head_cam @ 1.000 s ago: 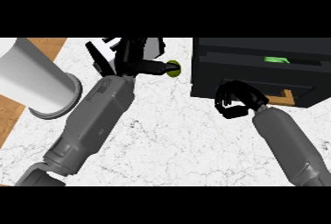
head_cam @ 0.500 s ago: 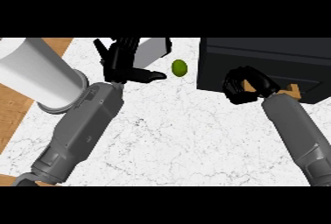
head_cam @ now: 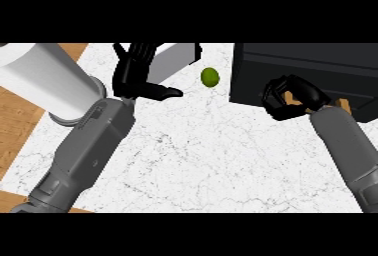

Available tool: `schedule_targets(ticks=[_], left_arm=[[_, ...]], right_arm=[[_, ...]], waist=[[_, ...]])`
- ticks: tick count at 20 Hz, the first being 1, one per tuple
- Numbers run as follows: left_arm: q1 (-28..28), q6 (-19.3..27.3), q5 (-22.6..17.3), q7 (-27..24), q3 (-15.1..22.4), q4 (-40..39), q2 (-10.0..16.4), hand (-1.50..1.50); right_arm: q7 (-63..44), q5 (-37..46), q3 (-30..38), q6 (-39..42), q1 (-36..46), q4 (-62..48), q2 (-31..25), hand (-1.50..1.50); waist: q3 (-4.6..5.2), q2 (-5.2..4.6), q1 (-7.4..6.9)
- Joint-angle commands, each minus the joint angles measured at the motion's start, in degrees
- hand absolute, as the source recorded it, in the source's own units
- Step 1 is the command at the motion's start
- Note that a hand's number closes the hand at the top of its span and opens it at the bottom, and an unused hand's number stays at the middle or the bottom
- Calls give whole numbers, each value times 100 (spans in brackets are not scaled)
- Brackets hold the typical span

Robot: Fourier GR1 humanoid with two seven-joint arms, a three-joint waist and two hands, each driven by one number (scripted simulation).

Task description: Pick up the cup, place it into the drawer and close the drawer

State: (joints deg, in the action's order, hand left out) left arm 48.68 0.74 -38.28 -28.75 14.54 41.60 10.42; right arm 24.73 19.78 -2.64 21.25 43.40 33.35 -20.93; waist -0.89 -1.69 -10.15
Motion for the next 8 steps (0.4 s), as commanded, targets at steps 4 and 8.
schedule_targets(ticks=[4, 8], left_arm=[[-46, -196, -80, 60, -43, 154, 118, -150], [-94, -229, -95, 108, -13, 201, 78, -150]], right_arm=[[-444, -129, 576, -389, 952, -117, -745, 150], [-579, -146, 537, -335, 936, -3, -709, 150]], waist=[[69, -109, -265], [76, -104, -311]])
